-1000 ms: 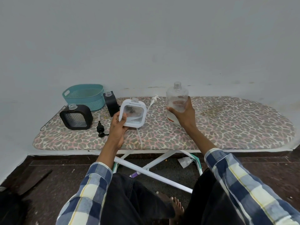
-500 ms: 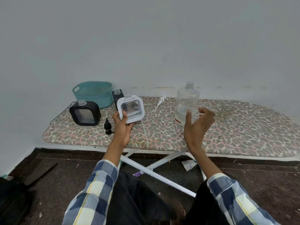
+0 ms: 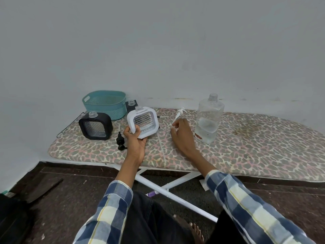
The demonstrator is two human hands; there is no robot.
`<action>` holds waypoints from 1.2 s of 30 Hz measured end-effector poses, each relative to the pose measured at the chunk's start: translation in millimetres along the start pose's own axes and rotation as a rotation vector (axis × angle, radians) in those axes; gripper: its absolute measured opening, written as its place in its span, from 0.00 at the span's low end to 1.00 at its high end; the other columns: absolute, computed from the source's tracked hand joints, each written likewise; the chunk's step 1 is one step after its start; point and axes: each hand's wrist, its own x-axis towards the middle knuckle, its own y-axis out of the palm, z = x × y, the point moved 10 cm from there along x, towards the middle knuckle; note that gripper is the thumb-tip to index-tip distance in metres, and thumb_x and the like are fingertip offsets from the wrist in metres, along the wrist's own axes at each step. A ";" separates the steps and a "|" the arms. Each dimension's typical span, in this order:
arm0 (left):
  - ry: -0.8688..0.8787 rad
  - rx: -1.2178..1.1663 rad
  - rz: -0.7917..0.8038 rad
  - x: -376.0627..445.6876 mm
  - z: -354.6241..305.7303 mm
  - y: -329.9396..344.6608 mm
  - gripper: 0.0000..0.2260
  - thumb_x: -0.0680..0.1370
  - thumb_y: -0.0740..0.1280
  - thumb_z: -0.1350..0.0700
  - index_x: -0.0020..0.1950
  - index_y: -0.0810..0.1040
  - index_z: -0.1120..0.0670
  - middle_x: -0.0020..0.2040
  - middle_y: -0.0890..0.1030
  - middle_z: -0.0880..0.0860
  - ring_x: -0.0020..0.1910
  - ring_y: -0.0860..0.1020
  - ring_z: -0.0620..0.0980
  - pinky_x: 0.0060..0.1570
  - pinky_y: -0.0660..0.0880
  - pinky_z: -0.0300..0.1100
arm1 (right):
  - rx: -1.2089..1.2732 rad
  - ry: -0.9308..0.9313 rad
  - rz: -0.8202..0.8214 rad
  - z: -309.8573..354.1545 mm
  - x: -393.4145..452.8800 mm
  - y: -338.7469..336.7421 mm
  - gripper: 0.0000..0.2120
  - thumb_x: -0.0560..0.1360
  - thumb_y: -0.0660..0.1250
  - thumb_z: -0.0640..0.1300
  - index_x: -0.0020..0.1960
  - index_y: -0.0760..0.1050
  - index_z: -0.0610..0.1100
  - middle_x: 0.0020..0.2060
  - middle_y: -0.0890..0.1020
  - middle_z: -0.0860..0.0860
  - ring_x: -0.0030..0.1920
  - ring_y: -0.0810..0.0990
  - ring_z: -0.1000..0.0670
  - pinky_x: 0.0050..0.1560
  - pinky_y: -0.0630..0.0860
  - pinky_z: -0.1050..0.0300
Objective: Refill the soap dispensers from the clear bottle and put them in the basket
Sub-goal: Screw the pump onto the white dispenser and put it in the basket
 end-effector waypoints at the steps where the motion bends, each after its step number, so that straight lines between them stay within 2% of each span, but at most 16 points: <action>1: 0.005 0.034 0.006 0.1 0.0 1.8 0.11 0.87 0.62 0.63 0.65 0.65 0.52 0.70 0.76 0.59 0.73 0.75 0.60 0.72 0.73 0.63 | -0.015 0.046 -0.005 -5.9 10.3 3.1 0.06 0.82 0.65 0.42 0.58 0.74 0.42 0.54 0.76 0.49 0.51 0.76 0.49 0.51 0.75 0.51; 4: 0.026 0.140 0.043 -0.2 0.6 7.9 0.10 0.87 0.62 0.61 0.62 0.66 0.49 0.71 0.75 0.59 0.72 0.76 0.59 0.69 0.77 0.61 | -0.016 0.213 -0.022 -29.2 36.0 14.7 0.14 0.84 0.63 0.46 0.66 0.72 0.40 0.61 0.79 0.43 0.58 0.79 0.43 0.55 0.75 0.50; 6: 0.042 0.178 0.061 -0.2 1.1 9.9 0.10 0.87 0.63 0.60 0.63 0.66 0.47 0.73 0.74 0.60 0.72 0.76 0.58 0.62 0.82 0.54 | 0.000 0.318 -0.046 -43.4 48.0 22.5 0.22 0.85 0.62 0.49 0.74 0.68 0.39 0.67 0.78 0.41 0.64 0.79 0.40 0.63 0.76 0.45; 8: 0.053 0.193 0.065 0.6 1.4 9.5 0.10 0.87 0.63 0.60 0.63 0.67 0.47 0.72 0.74 0.59 0.72 0.76 0.57 0.55 0.84 0.46 | 0.038 0.434 -0.085 -54.8 59.2 27.1 0.24 0.85 0.61 0.51 0.75 0.65 0.39 0.69 0.78 0.41 0.65 0.79 0.38 0.65 0.76 0.43; 9: 0.056 0.196 0.068 1.8 2.0 8.9 0.10 0.87 0.63 0.60 0.62 0.67 0.46 0.71 0.75 0.58 0.72 0.76 0.57 0.55 0.84 0.45 | 0.061 0.501 -0.104 -59.7 65.4 28.1 0.25 0.85 0.62 0.52 0.75 0.63 0.39 0.69 0.77 0.41 0.65 0.79 0.37 0.65 0.77 0.42; 13: 0.049 0.218 0.084 5.8 6.2 6.5 0.11 0.87 0.63 0.61 0.63 0.67 0.46 0.71 0.75 0.56 0.73 0.76 0.57 0.66 0.80 0.53 | 0.106 0.711 -0.133 -76.4 92.0 28.2 0.32 0.84 0.63 0.54 0.77 0.55 0.38 0.73 0.72 0.37 0.68 0.76 0.34 0.66 0.75 0.41; 17: 0.047 0.221 0.088 7.6 7.4 5.4 0.11 0.87 0.63 0.61 0.64 0.67 0.47 0.71 0.75 0.56 0.73 0.76 0.57 0.70 0.76 0.60 | 0.033 0.760 -0.061 -86.0 110.9 35.0 0.31 0.84 0.64 0.55 0.77 0.56 0.38 0.76 0.68 0.37 0.71 0.74 0.33 0.68 0.73 0.40; 22: 0.038 0.236 0.102 7.7 7.6 7.9 0.13 0.87 0.63 0.60 0.69 0.65 0.51 0.73 0.75 0.58 0.71 0.77 0.57 0.68 0.78 0.58 | -0.118 0.698 0.041 -84.9 111.4 41.3 0.28 0.84 0.65 0.53 0.76 0.63 0.39 0.75 0.70 0.39 0.69 0.77 0.35 0.64 0.76 0.43; 24: 0.039 0.249 0.104 7.6 8.2 8.3 0.13 0.87 0.64 0.59 0.70 0.65 0.52 0.71 0.76 0.57 0.71 0.78 0.57 0.69 0.77 0.60 | -0.081 0.630 0.061 -79.1 109.4 42.3 0.28 0.82 0.67 0.54 0.74 0.66 0.39 0.69 0.76 0.40 0.62 0.81 0.39 0.55 0.78 0.48; 26: 0.037 0.262 0.103 8.0 8.6 8.4 0.12 0.87 0.64 0.59 0.68 0.66 0.51 0.70 0.77 0.57 0.71 0.78 0.57 0.69 0.77 0.62 | 0.020 0.522 0.048 -62.2 107.8 39.8 0.24 0.80 0.69 0.52 0.69 0.70 0.39 0.59 0.81 0.43 0.50 0.81 0.46 0.41 0.73 0.56; 27: 0.033 0.264 0.100 8.3 9.2 7.9 0.12 0.87 0.64 0.59 0.67 0.67 0.51 0.70 0.77 0.57 0.71 0.78 0.58 0.69 0.76 0.63 | 0.076 0.461 0.017 -51.3 107.4 34.8 0.22 0.79 0.71 0.51 0.65 0.72 0.40 0.57 0.82 0.44 0.48 0.81 0.47 0.40 0.71 0.56; 29: 0.023 0.262 0.098 7.6 9.3 8.3 0.11 0.86 0.65 0.59 0.66 0.68 0.50 0.71 0.77 0.58 0.71 0.78 0.59 0.69 0.76 0.64 | 0.166 0.360 -0.060 -28.0 105.7 19.0 0.18 0.77 0.73 0.50 0.62 0.76 0.41 0.56 0.81 0.46 0.52 0.80 0.47 0.47 0.74 0.54; 31: 0.014 0.266 0.101 6.1 9.4 9.6 0.11 0.86 0.65 0.60 0.65 0.68 0.50 0.70 0.76 0.58 0.71 0.77 0.59 0.69 0.76 0.64 | 0.224 0.252 -0.094 -1.7 105.9 1.7 0.16 0.78 0.72 0.50 0.61 0.78 0.42 0.56 0.79 0.45 0.51 0.79 0.50 0.51 0.73 0.56; 33: 0.008 0.274 0.110 4.7 9.1 10.2 0.12 0.85 0.66 0.61 0.65 0.68 0.50 0.71 0.76 0.59 0.71 0.77 0.59 0.70 0.76 0.63 | 0.269 0.152 -0.104 25.2 105.3 -17.8 0.12 0.80 0.71 0.49 0.60 0.80 0.43 0.56 0.78 0.46 0.47 0.79 0.54 0.48 0.73 0.64; 34: 0.004 0.274 0.115 4.2 9.3 10.5 0.13 0.85 0.67 0.61 0.66 0.68 0.50 0.72 0.76 0.59 0.71 0.77 0.59 0.70 0.76 0.63 | 0.306 0.113 -0.108 38.2 104.0 -28.9 0.12 0.81 0.71 0.49 0.61 0.80 0.44 0.56 0.78 0.46 0.47 0.79 0.57 0.46 0.73 0.69; 36: -0.012 0.266 0.124 2.3 9.9 10.7 0.15 0.83 0.69 0.61 0.67 0.69 0.51 0.72 0.76 0.60 0.71 0.78 0.59 0.68 0.78 0.60 | 0.378 0.047 -0.120 61.1 101.7 -49.4 0.12 0.82 0.71 0.50 0.62 0.80 0.45 0.57 0.80 0.48 0.49 0.79 0.60 0.47 0.74 0.73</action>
